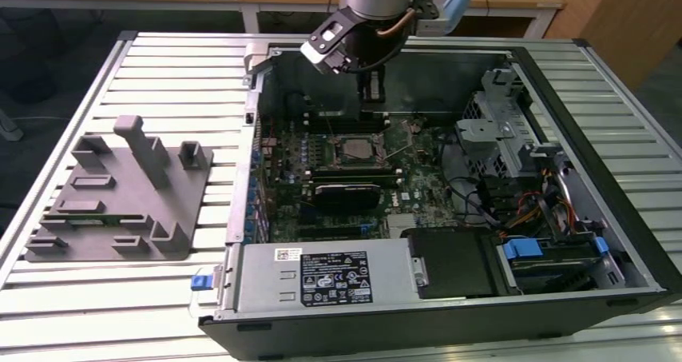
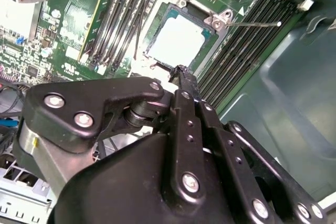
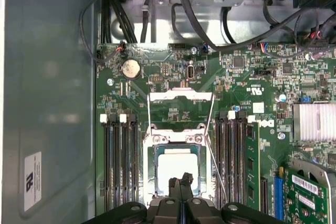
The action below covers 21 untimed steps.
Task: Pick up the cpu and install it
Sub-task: 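Close the cpu cover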
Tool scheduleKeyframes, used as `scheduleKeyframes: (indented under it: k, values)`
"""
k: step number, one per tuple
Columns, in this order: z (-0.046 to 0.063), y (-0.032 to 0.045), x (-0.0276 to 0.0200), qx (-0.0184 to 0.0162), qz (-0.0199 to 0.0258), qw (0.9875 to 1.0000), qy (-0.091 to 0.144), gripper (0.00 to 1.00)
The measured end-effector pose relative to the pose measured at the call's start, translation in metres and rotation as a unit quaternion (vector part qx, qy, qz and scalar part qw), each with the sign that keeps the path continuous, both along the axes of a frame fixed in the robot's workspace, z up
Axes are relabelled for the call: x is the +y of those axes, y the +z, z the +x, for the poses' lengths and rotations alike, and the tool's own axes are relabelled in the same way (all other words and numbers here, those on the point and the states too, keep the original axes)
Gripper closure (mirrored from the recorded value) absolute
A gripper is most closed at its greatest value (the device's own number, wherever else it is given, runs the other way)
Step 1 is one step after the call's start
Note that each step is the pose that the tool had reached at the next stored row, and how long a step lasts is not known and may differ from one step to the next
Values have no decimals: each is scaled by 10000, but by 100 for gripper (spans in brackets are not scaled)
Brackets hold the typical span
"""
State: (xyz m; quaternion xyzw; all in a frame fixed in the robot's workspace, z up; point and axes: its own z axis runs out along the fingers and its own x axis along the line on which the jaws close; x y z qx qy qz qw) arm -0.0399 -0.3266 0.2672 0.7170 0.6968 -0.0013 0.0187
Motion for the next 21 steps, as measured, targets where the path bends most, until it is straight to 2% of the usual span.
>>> scheduleKeyframes:
  k: [21]
  values:
    - [324, -1, 1, 0, 0, 10000, 0, 89]
